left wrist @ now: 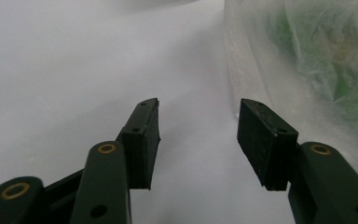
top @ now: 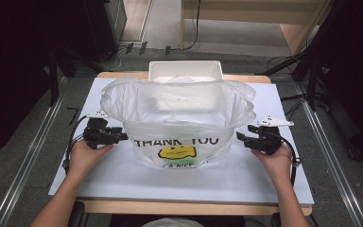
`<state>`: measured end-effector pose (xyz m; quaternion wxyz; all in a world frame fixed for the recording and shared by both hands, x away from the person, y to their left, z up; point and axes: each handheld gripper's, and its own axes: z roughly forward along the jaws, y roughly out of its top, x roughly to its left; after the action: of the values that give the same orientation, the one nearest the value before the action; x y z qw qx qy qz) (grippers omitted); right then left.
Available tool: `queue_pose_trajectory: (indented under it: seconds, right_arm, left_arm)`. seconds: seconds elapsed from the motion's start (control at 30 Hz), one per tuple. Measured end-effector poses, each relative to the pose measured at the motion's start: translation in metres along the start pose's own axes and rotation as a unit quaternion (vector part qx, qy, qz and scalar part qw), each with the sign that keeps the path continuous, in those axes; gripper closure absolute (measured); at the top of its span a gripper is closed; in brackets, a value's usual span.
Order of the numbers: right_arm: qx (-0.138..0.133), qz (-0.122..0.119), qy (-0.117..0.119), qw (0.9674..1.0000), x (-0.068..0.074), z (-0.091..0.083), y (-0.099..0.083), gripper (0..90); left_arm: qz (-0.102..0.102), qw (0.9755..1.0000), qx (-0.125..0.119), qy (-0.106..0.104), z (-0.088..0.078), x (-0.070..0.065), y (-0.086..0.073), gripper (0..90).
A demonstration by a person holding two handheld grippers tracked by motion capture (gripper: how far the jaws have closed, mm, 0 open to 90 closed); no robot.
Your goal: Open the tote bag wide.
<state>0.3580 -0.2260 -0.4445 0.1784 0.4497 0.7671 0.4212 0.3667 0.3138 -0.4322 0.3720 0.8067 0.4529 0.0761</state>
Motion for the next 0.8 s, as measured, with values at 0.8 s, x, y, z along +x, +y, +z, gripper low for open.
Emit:
queue_pose_trajectory:
  seconds: [0.8]
  right_arm:
    - [0.023,0.011,0.033,0.9991,0.0050,0.0077,0.0014,42.5]
  left_arm:
    - [-0.007,0.9999,0.003,-0.008,0.0076,0.0043,-0.0009,39.1]
